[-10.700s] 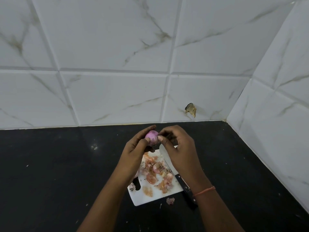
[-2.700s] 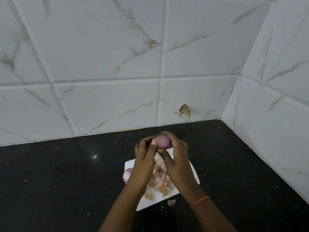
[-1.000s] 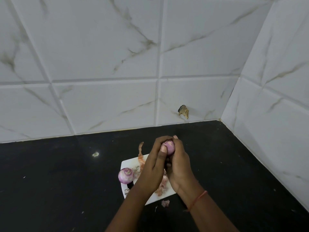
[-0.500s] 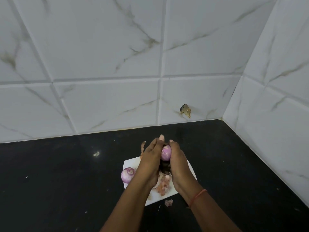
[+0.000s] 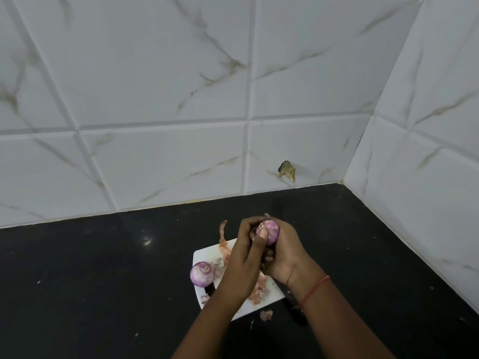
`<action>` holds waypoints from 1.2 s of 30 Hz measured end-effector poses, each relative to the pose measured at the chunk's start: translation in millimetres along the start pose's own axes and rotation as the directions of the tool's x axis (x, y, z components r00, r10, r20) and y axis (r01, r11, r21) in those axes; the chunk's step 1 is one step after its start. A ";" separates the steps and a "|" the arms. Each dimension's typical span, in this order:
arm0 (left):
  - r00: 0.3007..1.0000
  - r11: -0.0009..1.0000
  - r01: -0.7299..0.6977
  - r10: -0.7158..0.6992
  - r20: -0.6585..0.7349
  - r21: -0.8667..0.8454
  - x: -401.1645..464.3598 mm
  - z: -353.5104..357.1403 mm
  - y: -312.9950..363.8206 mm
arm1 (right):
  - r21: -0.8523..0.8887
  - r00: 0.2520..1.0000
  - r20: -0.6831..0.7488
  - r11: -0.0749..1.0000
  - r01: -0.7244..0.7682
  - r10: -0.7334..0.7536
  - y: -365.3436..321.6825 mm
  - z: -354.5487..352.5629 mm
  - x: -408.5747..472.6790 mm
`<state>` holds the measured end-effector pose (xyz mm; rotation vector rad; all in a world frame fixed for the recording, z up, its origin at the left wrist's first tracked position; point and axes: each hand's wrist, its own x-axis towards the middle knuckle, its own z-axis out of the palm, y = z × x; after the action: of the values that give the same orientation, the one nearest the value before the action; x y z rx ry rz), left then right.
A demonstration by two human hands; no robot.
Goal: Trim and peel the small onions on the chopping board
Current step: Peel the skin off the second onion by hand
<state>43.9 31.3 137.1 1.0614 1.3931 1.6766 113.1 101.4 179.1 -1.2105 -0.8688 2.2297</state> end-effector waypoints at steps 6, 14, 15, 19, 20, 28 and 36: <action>0.972 0.982 0.171 -0.181 -0.147 -0.078 4.3 7.2 5.6 | -0.054 0.993 -0.075 0.995 0.090 -0.094 11.0 7.4 8.5; 0.978 0.974 0.191 -0.200 -0.067 -0.119 1.3 1.1 15.8 | -0.146 0.993 -0.106 0.989 0.030 -0.046 13.3 10.4 10.0; 0.986 0.982 0.167 -0.168 -0.009 -0.091 -0.4 -3.2 15.5 | -0.134 0.998 -0.067 0.991 0.012 -0.021 10.6 7.0 9.2; 0.957 0.988 0.150 -0.134 0.256 -0.044 0.4 -29.1 16.3 | -0.141 0.989 0.092 0.985 -0.104 0.117 8.6 -5.4 10.2; 0.944 0.985 0.170 -0.150 0.295 -0.043 0.6 -32.8 16.8 | -0.133 0.985 0.107 0.983 -0.123 0.138 9.9 -7.3 12.6; 0.985 0.994 0.107 -0.109 0.131 0.021 0.7 -15.9 10.0 | -0.076 0.990 -0.014 0.987 -0.141 0.141 14.8 -5.6 25.0; 0.980 0.981 0.180 -0.185 -0.068 -0.067 0.3 2.3 12.2 | -0.189 0.999 0.030 0.982 -0.013 0.018 9.9 3.8 10.6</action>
<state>45.8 30.4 149.3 0.8194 1.4317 1.6263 103.6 100.1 167.7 -1.2728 -1.1085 2.2241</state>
